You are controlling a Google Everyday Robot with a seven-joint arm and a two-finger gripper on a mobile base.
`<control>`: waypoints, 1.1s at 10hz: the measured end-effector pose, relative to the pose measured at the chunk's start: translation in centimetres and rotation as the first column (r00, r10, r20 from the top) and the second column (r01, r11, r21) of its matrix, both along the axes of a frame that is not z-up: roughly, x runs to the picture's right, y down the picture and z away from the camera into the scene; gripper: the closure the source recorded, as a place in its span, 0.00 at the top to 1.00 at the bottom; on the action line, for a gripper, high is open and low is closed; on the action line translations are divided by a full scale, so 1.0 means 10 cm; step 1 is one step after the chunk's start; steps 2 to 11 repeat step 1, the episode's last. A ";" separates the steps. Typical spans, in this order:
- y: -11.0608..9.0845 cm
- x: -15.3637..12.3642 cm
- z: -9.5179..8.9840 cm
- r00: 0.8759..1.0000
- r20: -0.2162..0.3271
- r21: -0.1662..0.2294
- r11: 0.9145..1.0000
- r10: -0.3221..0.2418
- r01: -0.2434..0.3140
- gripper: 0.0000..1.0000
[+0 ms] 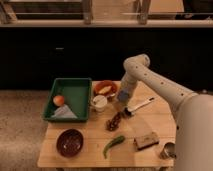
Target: Place sponge in plastic cup
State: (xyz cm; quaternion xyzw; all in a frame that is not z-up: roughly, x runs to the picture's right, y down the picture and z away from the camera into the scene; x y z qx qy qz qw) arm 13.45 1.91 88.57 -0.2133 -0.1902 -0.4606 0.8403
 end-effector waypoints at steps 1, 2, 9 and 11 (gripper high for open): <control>0.01 0.00 0.00 1.000 0.000 -0.003 1.000 0.001 -0.001 0.80; 0.01 0.00 0.00 1.000 0.000 -0.003 1.000 0.001 -0.001 0.80; 0.01 0.00 0.00 1.000 0.000 -0.003 1.000 0.001 -0.001 0.80; 0.01 0.00 0.00 1.000 0.000 -0.003 1.000 0.001 -0.001 0.80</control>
